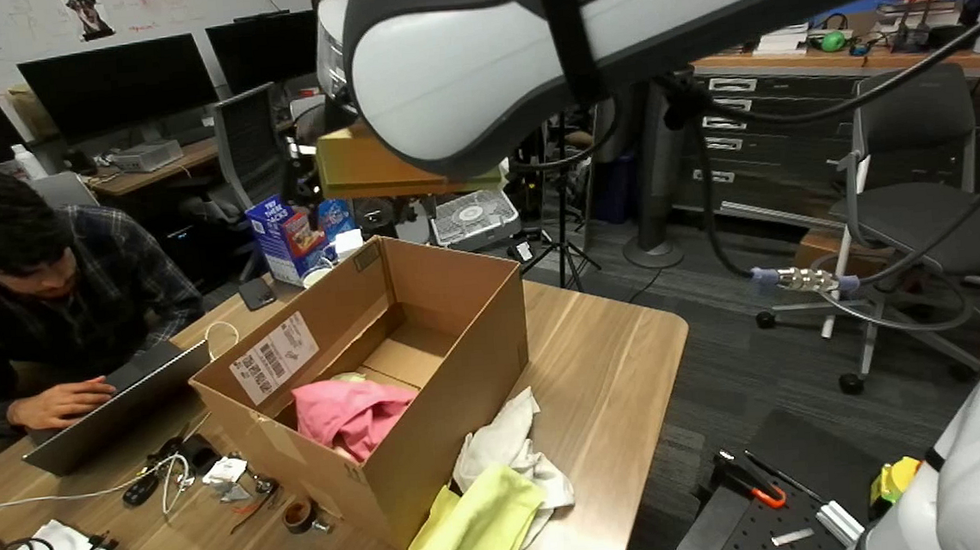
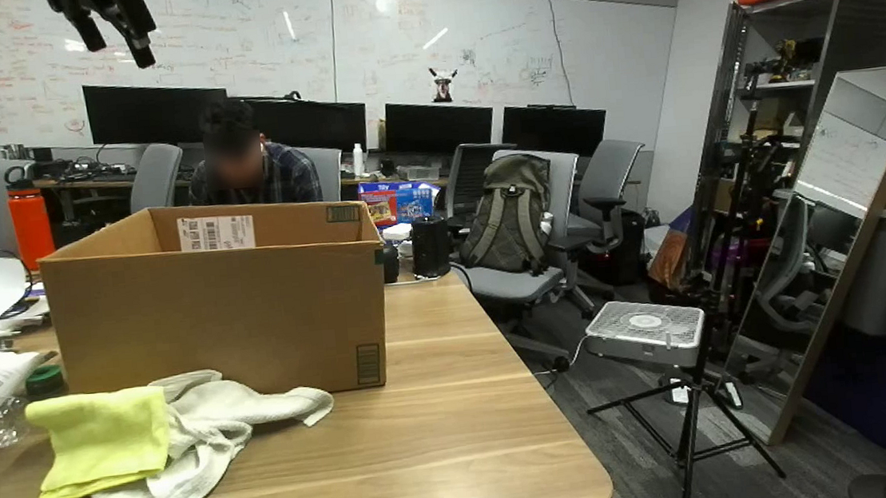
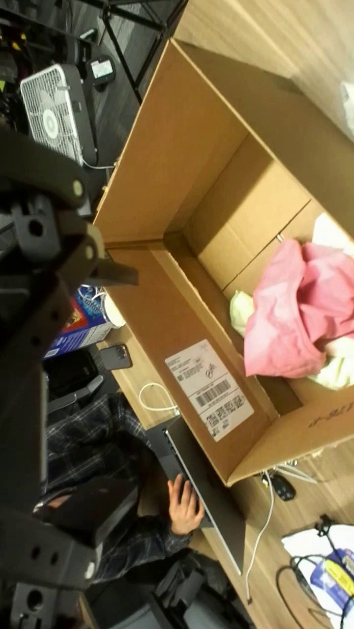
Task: Pick the clothes on the table and put them in the box
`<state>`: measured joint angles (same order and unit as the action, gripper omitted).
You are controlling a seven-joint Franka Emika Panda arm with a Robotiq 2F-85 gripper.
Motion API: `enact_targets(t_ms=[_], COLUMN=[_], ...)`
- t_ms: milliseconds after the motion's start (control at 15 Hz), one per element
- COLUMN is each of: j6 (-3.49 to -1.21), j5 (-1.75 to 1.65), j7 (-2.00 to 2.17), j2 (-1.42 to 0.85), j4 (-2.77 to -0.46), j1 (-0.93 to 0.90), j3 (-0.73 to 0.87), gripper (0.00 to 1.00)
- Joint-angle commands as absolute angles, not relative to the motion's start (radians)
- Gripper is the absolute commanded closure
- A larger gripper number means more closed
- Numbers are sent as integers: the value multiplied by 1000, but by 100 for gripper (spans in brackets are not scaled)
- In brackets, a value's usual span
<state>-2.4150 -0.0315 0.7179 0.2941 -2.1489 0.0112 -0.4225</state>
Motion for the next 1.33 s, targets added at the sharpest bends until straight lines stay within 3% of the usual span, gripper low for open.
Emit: enact_targets(t_ms=[0, 1267], j6=[-2331, -2049], j5=[-109, -308], j7=[703, 408], j2=[324, 344], j4=[-2188, -2396], j1=[-23, -73], j3=[-370, -289], gripper=[0, 0])
